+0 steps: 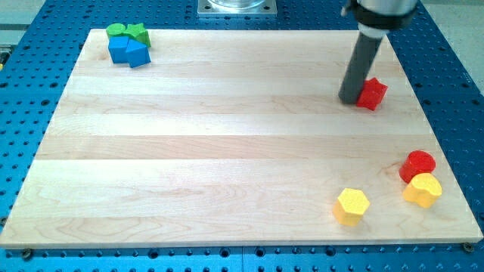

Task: Move the arm to the top right of the red star

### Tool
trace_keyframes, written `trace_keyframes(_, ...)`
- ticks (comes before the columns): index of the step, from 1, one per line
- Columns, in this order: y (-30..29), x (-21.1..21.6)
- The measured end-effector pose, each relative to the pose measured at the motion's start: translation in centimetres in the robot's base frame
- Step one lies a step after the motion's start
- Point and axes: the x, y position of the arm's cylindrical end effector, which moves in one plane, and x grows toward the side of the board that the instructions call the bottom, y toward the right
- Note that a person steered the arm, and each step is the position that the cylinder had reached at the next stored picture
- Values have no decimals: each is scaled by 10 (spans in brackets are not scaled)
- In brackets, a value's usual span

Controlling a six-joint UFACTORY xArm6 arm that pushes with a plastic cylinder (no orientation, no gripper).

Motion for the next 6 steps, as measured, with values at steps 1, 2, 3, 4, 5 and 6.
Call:
trace_keyframes(1,-9,-4)
trace_keyframes(2,-19,-28)
trace_keyframes(3,26,-67)
trace_keyframes(4,91,-43)
trace_keyframes(5,98,16)
trace_keyframes(6,83,45)
